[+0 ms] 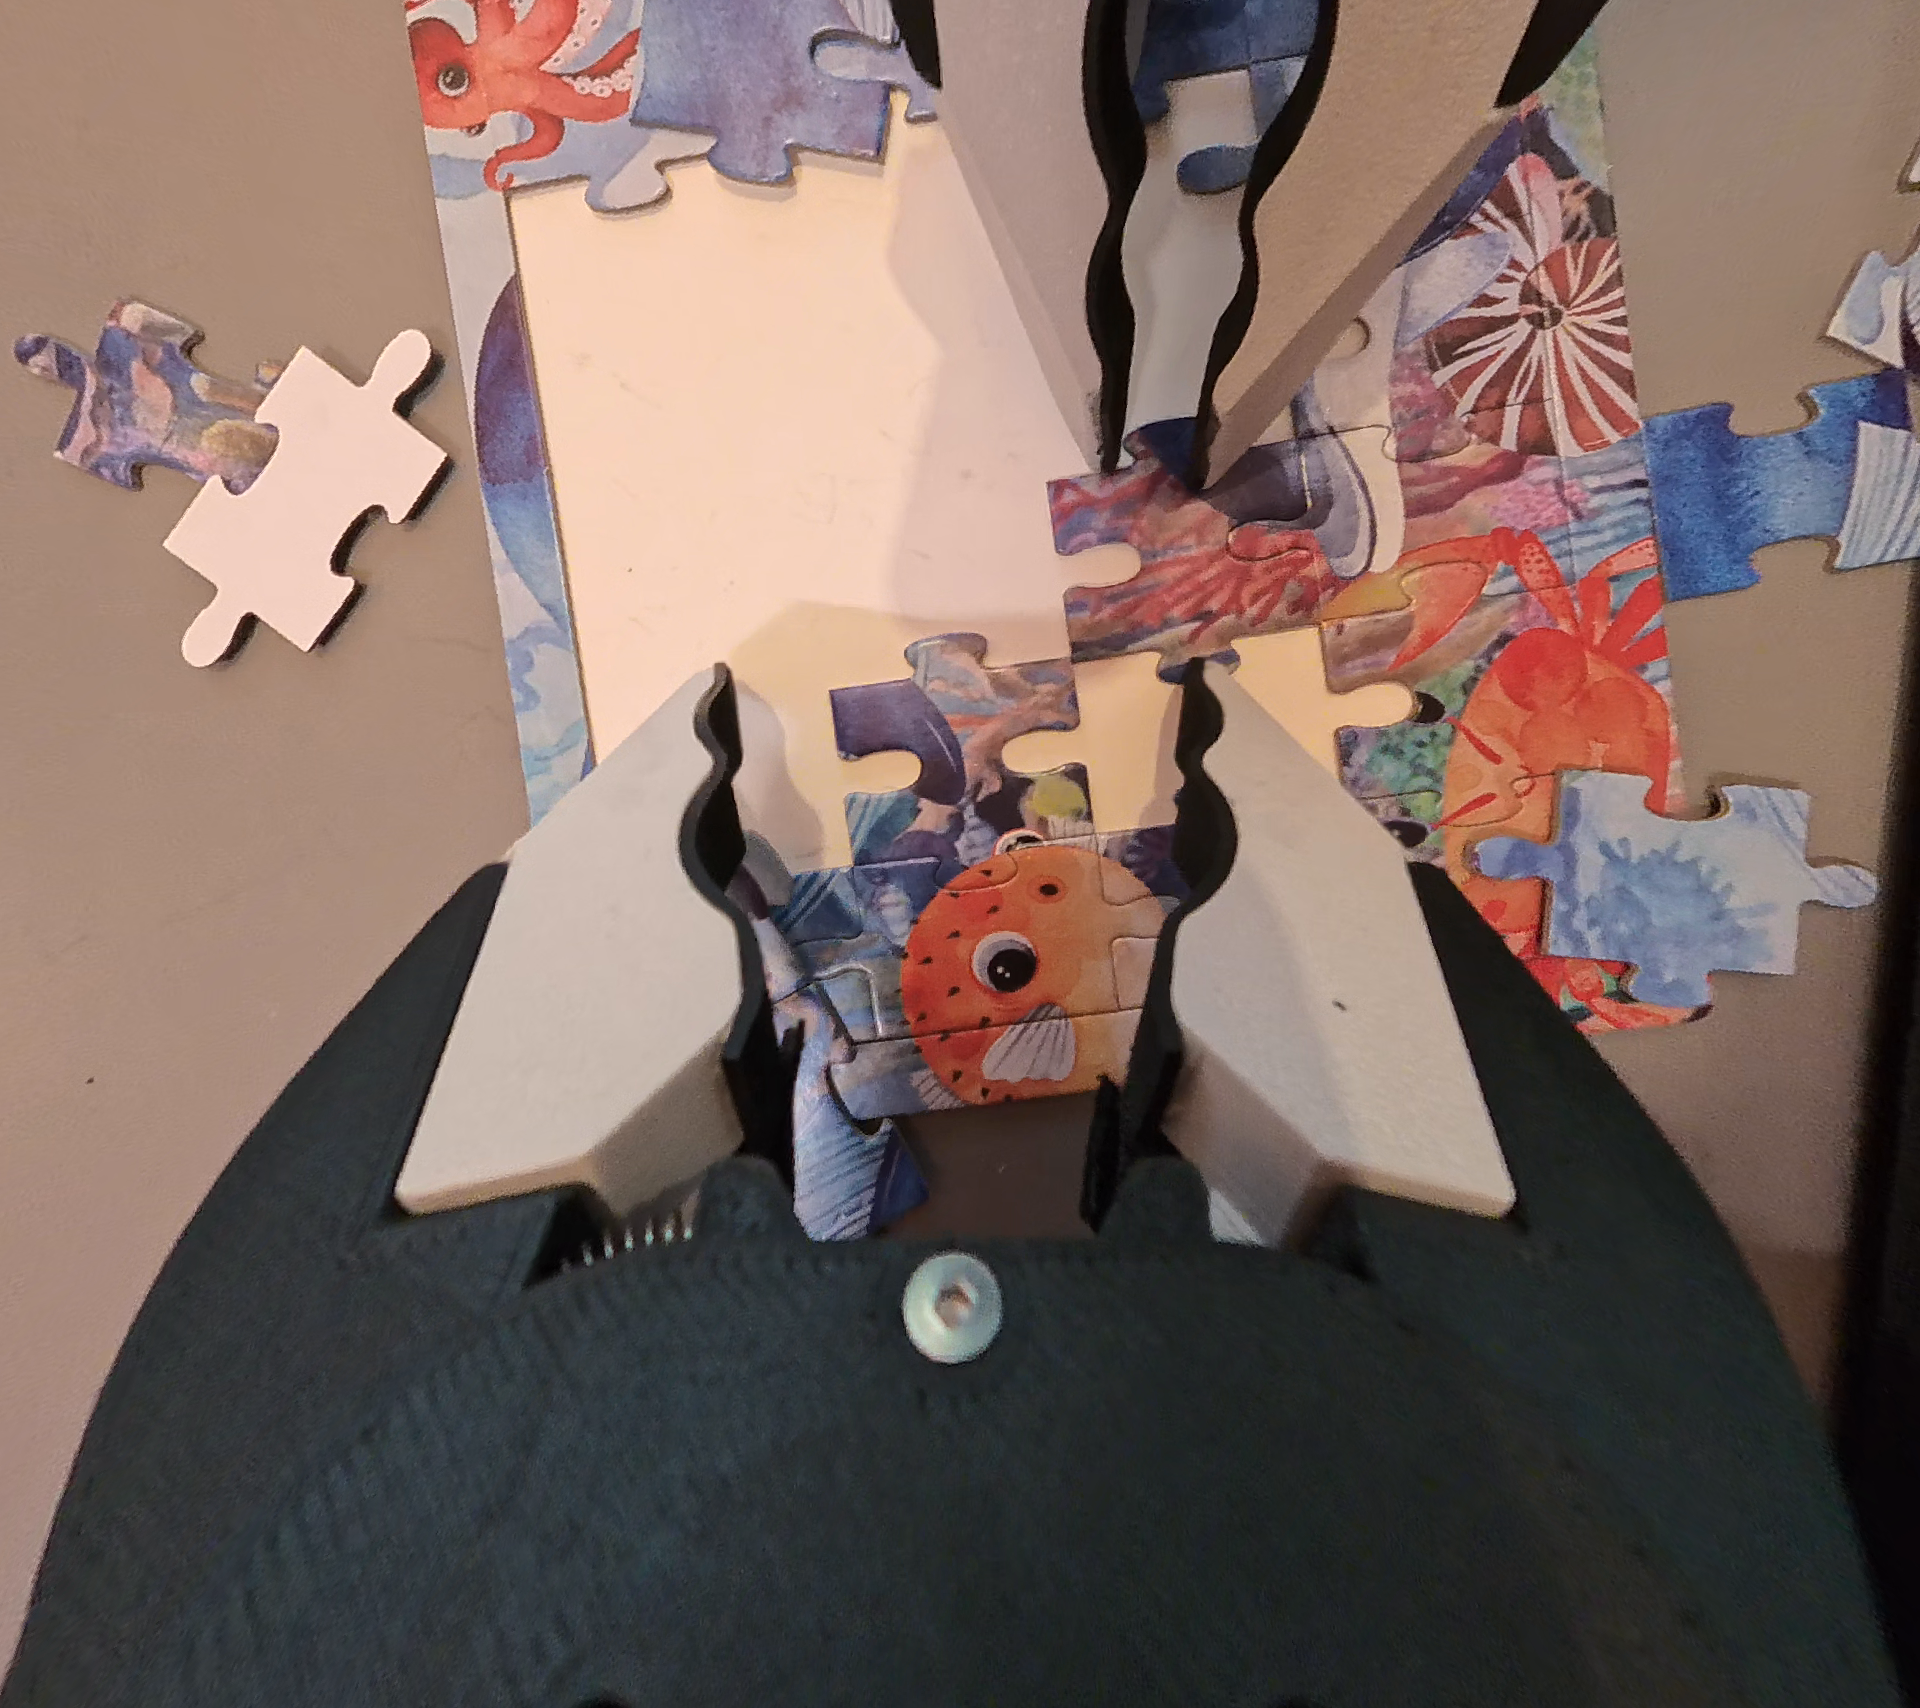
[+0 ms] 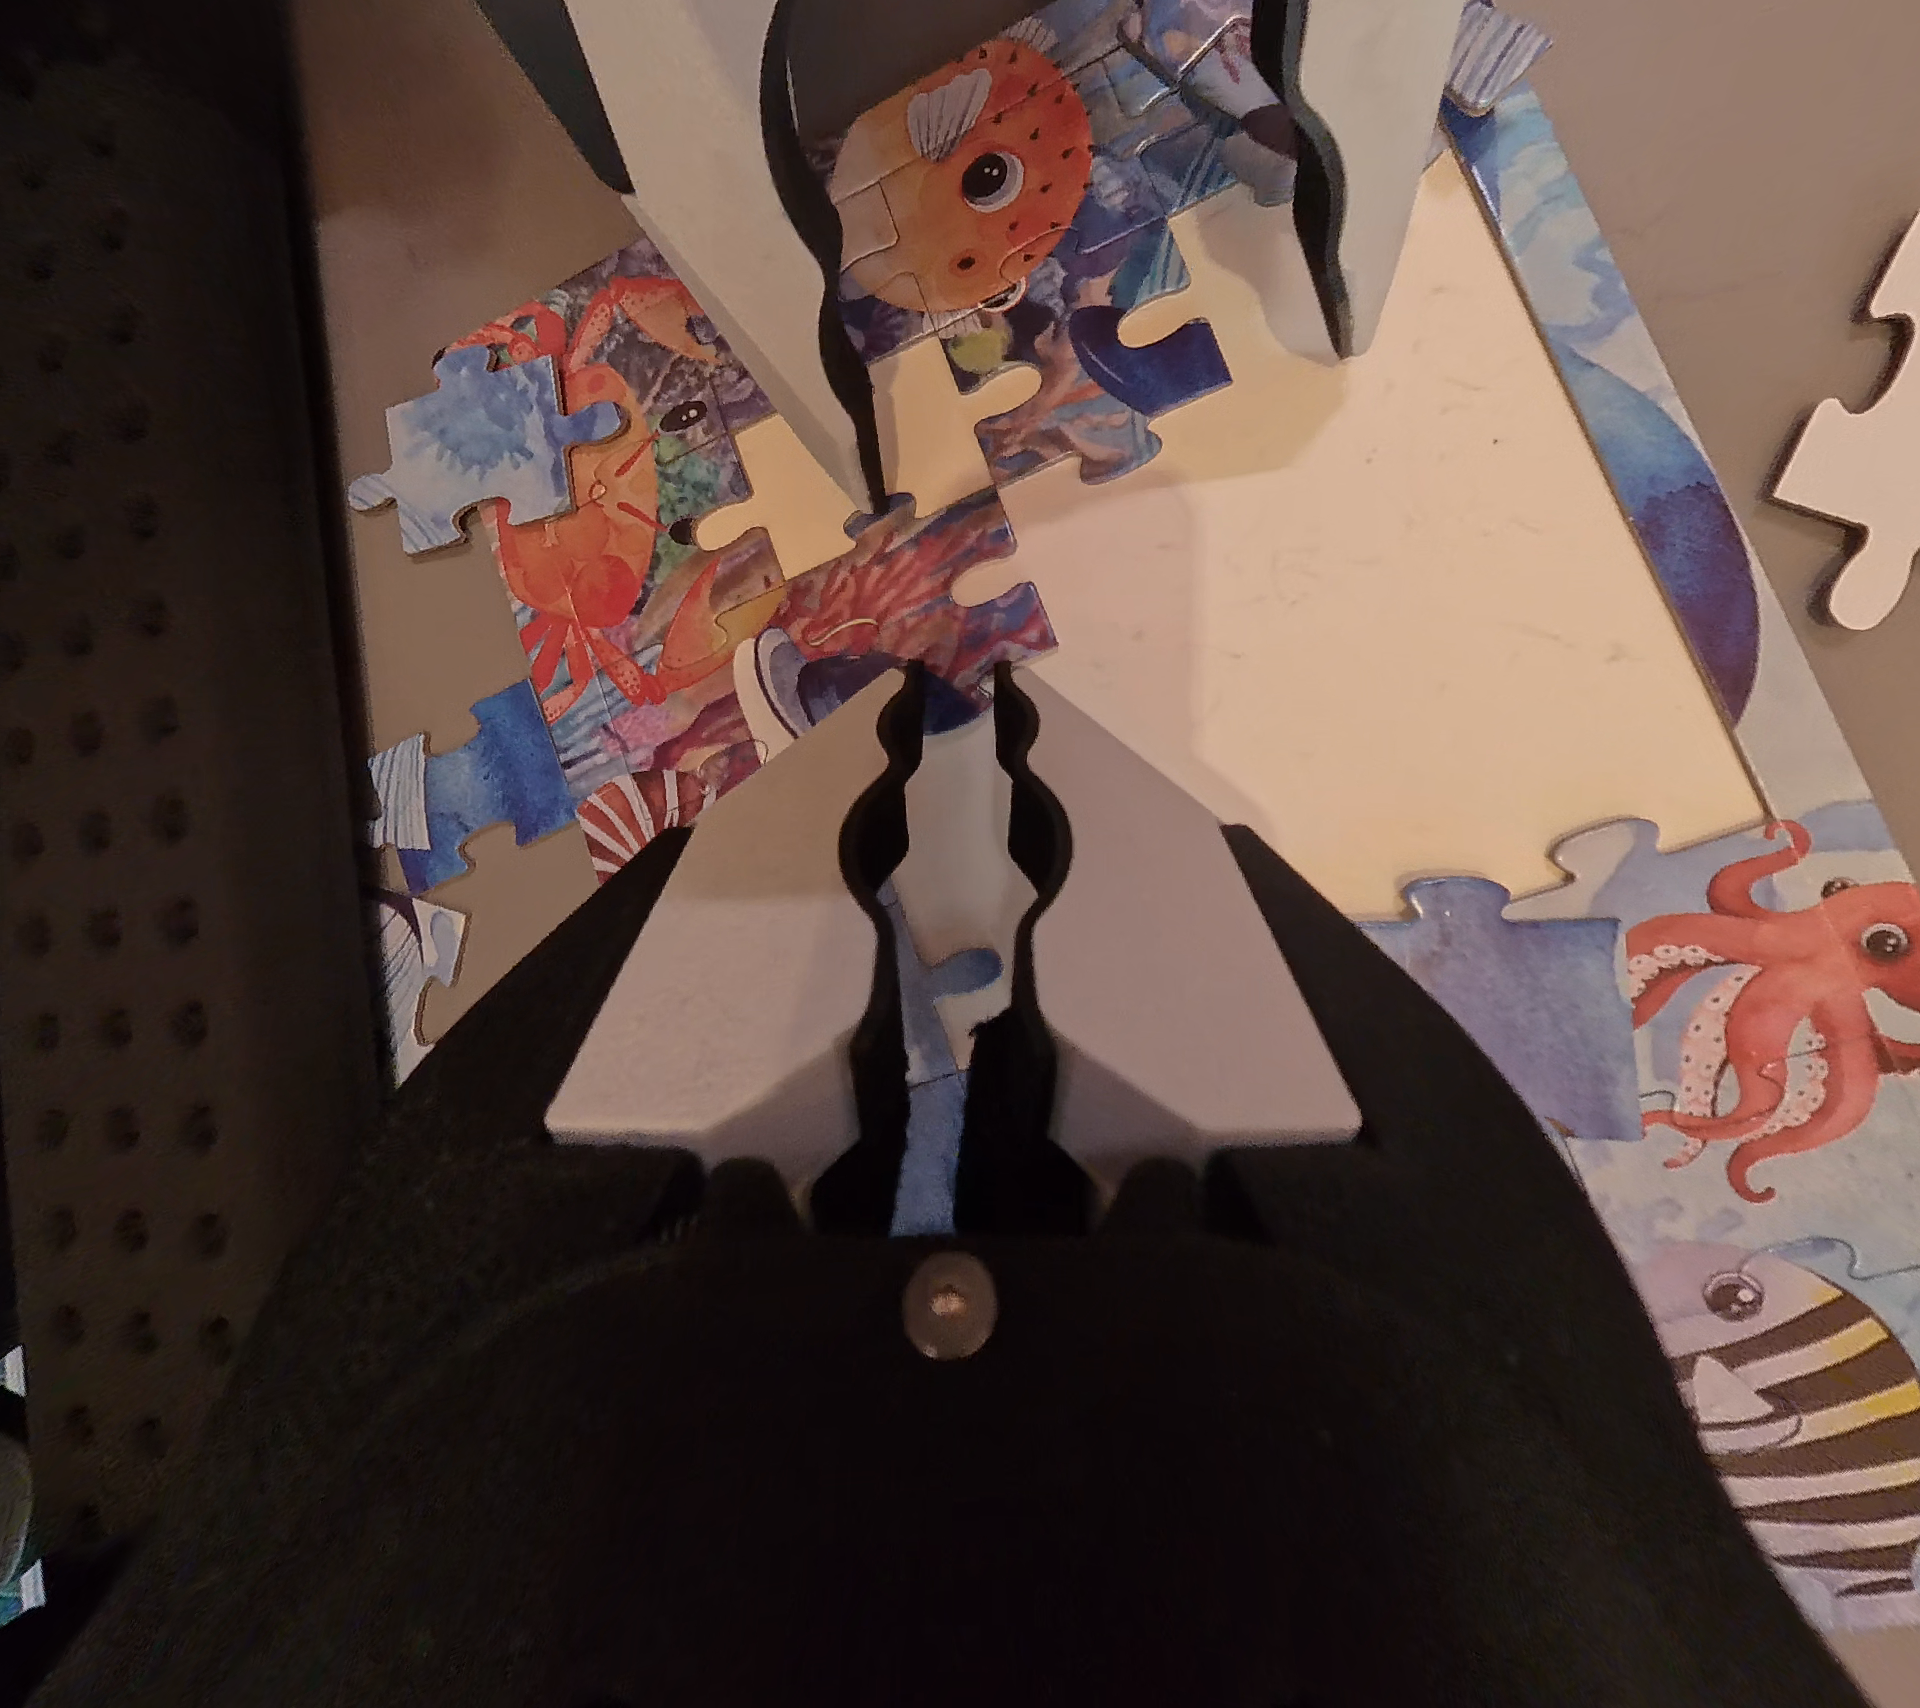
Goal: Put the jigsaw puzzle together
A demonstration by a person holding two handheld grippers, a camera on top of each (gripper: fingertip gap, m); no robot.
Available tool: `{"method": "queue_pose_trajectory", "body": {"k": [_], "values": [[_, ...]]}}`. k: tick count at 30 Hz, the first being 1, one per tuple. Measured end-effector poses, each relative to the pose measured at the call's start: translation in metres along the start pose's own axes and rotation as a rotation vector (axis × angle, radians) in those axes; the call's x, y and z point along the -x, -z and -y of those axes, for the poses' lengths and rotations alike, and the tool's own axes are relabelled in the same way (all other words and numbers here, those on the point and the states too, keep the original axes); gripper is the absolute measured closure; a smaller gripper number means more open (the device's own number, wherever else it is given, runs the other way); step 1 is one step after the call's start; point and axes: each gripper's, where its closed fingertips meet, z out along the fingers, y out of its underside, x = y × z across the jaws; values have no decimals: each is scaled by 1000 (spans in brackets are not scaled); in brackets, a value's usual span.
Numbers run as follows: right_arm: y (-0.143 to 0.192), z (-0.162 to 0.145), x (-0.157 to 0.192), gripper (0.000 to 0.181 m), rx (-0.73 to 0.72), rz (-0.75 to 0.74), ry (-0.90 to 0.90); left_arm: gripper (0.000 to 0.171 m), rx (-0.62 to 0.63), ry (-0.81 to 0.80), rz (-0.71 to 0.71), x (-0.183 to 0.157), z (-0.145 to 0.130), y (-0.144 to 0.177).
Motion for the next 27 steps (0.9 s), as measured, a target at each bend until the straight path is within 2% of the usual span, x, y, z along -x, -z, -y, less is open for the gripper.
{"method": "queue_pose_trajectory", "body": {"k": [11,15,20,27], "values": [[7,8,5,172,-31,-5,27,93,-5,1,-13,-2,0,-2],[-2,1,11,180,11,33,22,93,-7,1,-13,-3,1,-2],[-3,-5,21,181,38,103,11,95,-11,-3,-12,-3,2,-3],[1,3,15,181,4,56,24,99,-19,-3,-26,-5,3,-4]]}}
